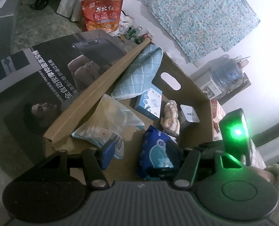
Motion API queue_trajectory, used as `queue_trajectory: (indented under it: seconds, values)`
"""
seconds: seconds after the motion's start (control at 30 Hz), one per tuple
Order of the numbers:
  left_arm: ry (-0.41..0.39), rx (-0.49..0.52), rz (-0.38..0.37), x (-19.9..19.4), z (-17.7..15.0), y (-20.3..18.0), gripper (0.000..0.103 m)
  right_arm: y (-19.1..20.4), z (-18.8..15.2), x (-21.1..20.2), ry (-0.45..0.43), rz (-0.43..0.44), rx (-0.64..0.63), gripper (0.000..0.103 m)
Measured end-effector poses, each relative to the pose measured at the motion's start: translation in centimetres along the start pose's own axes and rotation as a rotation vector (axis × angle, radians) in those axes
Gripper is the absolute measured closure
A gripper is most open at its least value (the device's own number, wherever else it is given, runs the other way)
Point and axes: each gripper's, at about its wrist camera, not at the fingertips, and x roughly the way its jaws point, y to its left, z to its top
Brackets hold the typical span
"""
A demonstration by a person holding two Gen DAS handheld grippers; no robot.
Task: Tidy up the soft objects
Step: 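Move both tools from the box back over the items on the bed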
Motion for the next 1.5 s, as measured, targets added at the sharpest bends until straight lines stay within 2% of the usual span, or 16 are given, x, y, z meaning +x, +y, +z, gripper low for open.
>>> queue_trajectory:
  seconds: [0.33,0.5,0.63,0.77,0.9,1.1,1.3,1.5]
  values:
    - [-0.008,-0.008,0.026,-0.2,0.4,0.4,0.042,0.1,1.2,0.3,-0.197,0.139,0.162,0.022]
    - [-0.005,-0.009,0.041,-0.3,0.4,0.3,0.040,0.5,1.4,0.4,-0.243,0.175,0.174,0.021]
    - [-0.001,0.003,0.050,-0.2,0.3,-0.3,0.036,-0.9,0.4,-1.6,-0.277,0.209,0.214,0.019]
    - [-0.001,0.031,0.055,0.0,0.1,-1.7,0.032,-3.9,-2.2,-5.5,-0.381,0.232,0.267,0.016]
    - [0.003,0.078,0.061,0.3,-0.1,-3.8,0.029,-7.5,-7.1,-9.5,-0.506,0.273,0.335,0.014]
    - [0.026,0.189,0.052,1.5,-0.9,-8.4,0.021,-12.8,-17.4,-13.1,-0.680,0.310,0.495,0.011]
    - [0.093,0.351,0.026,4.5,-2.2,-15.4,0.017,-15.3,-28.8,-10.9,-0.772,0.308,0.711,0.009]
    - [0.155,0.546,0.001,8.1,-3.6,-24.3,0.016,-17.9,-36.8,-9.5,-0.849,0.198,0.888,0.009]
